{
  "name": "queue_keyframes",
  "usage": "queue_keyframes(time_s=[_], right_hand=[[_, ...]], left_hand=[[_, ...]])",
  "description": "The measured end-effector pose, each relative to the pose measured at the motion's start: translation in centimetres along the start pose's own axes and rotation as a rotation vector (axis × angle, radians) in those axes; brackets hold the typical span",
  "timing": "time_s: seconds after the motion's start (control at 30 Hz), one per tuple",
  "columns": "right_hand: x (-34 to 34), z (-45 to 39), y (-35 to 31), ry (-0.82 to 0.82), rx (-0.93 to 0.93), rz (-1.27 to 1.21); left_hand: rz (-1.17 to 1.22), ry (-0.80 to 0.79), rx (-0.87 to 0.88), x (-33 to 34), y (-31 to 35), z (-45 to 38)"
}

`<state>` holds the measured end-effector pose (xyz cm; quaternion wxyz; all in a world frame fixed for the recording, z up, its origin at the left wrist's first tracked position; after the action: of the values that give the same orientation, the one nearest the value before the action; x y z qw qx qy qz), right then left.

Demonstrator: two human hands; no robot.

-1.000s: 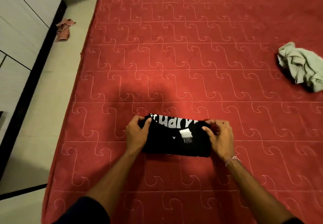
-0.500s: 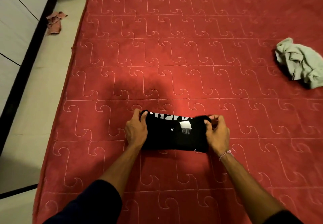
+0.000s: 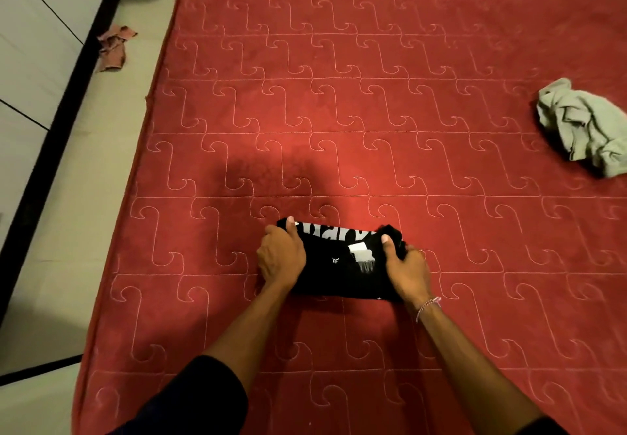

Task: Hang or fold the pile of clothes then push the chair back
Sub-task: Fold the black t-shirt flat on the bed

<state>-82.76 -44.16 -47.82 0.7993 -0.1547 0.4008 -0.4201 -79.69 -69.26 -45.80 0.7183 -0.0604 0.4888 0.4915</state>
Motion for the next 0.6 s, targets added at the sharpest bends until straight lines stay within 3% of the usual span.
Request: queue_keyframes(time_s=[0.2,0.43,0.6], right_hand=[[-0.3,3.0,-2.1,-0.138,-0.123,-0.241],[-2.0,8.0,-7.5,-0.149,-0.198,-0.178],[-2.8,11.9,-12.4,-0.187,-0.264,-0.145]], left_hand=[[0.248,-0.077,0.077,-2.2,-1.1,0.9],[0.648,-0.282,0.051,-8.3,-2.2,3.5],[0.684,-0.311,0.100,-15.5,-2.9,7.9]])
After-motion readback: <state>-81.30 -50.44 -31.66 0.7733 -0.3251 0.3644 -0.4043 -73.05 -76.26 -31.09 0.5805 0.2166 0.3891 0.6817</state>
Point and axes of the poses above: each hand's wrist, its own z-axis away from the middle knuckle, its own x-axis out of the palm, y = z × x, the point moved 4 cm from there along -z, towards the middle knuckle, and after that the axes turned 10 degrees about -y, right-handed, at the moved point
